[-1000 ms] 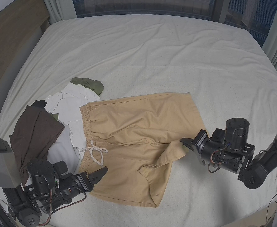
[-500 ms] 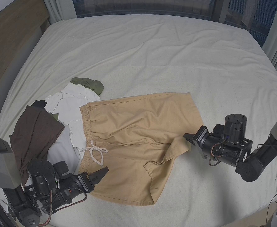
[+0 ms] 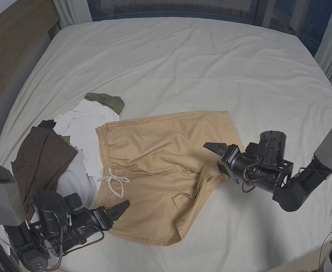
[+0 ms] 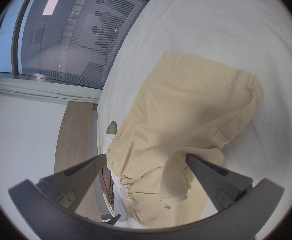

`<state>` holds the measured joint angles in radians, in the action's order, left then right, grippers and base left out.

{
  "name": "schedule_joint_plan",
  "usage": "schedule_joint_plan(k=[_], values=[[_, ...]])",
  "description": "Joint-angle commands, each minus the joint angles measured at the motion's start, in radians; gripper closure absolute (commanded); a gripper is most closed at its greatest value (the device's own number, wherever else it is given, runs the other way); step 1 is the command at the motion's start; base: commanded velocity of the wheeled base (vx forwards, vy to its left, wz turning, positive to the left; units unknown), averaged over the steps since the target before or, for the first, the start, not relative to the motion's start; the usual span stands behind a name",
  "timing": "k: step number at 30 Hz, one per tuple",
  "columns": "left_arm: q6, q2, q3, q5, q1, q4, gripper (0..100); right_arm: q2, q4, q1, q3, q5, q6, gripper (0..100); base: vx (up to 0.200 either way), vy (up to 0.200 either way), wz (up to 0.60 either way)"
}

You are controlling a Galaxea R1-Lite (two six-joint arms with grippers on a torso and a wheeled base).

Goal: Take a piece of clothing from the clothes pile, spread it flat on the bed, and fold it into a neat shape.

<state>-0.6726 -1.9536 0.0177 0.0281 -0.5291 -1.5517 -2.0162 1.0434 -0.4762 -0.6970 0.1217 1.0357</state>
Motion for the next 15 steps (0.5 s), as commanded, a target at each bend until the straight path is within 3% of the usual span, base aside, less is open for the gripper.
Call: schedule_joint_plan(k=[1,5,12,15], values=[[-0.007,-0.002,-0.018,0.0,0.0,-0.001,0,0.224,-0.065,-0.002,0.137,0.001,-0.033,0,0.0,0.0,0.0],[-0.007,0.001,-0.018,0.0,0.0,-0.001,0,0.307,-0.203,0.002,0.18,-0.001,-0.114,0,0.0,0.0,0.0],[-0.007,0.001,-0.018,0.001,0.0,-0.001,0,0.327,-0.399,0.005,0.168,-0.002,-0.121,0,0.0,0.0,0.0],[-0.007,0.002,-0.018,0.001,-0.002,-0.001,0,0.324,-0.465,0.018,0.166,-0.005,-0.174,0,0.0,0.0,0.0]])
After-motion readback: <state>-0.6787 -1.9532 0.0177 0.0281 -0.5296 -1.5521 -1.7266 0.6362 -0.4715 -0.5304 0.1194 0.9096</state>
